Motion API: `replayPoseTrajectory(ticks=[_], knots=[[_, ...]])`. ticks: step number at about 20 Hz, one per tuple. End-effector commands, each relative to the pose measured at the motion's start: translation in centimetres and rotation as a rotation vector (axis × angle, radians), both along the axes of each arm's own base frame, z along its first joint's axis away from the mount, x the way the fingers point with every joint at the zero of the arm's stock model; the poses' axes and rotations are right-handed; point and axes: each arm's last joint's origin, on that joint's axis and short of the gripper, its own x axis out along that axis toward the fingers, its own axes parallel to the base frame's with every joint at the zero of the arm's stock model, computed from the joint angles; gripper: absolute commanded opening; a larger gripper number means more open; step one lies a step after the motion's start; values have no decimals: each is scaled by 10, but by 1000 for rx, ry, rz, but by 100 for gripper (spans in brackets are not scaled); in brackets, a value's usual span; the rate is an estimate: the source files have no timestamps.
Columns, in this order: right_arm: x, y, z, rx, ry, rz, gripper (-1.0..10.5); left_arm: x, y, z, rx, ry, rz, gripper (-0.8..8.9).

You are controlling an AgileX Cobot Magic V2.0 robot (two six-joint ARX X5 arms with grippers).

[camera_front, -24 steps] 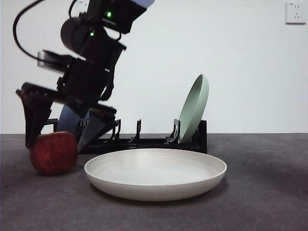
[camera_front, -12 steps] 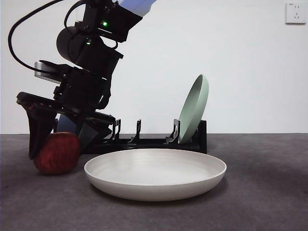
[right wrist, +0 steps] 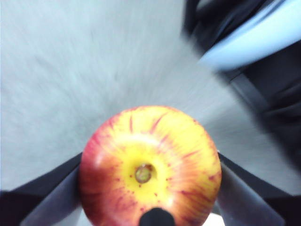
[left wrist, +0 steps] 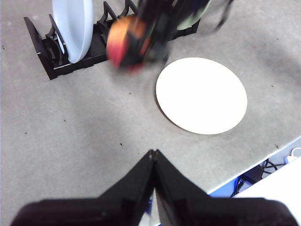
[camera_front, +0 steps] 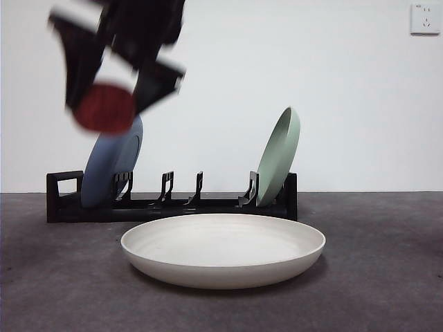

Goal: Take the yellow plate from the plate rack,put the plate on the table,take the apple from the table,put the apple in the plate

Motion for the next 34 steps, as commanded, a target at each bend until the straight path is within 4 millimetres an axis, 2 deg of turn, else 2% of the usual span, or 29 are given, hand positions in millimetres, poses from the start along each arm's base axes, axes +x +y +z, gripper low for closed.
replayPoseTrajectory(ticks=[1, 5, 8, 10, 12, 16, 21, 24, 31, 34], knots=[[-3, -23, 26, -16, -25, 5, -12, -1, 1, 1, 15, -11, -36, -7], [-8, -69, 55, -84, 7, -17, -12, -2, -2, 1, 26, -4, -148, -7], [-10, -92, 69, -97, 14, -44, -13, -3, -5, 2, 14, 1, -241, -7], [-12, -104, 72, -99, 17, -63, -13, -4, -7, 4, 9, -4, -325, -7], [-14, -114, 67, -104, 23, -80, -13, -5, -10, 5, 6, -14, -414, -7], [-24, -126, 26, -83, 32, -116, -12, -6, -13, 5, 15, -13, -542, -7], [-32, -131, -49, -58, 96, -152, -12, -7, -17, 5, 23, 1, -653, -7], [-36, -133, -83, -23, 92, -183, -12, -6, -21, 4, 19, 23, -687, -7], [-41, -138, -119, -25, 88, -204, -12, -2, -31, 3, 43, 55, -721, -7], [-41, -138, -127, -42, 104, -204, -12, -1, -33, 2, 50, 62, -721, -7]])
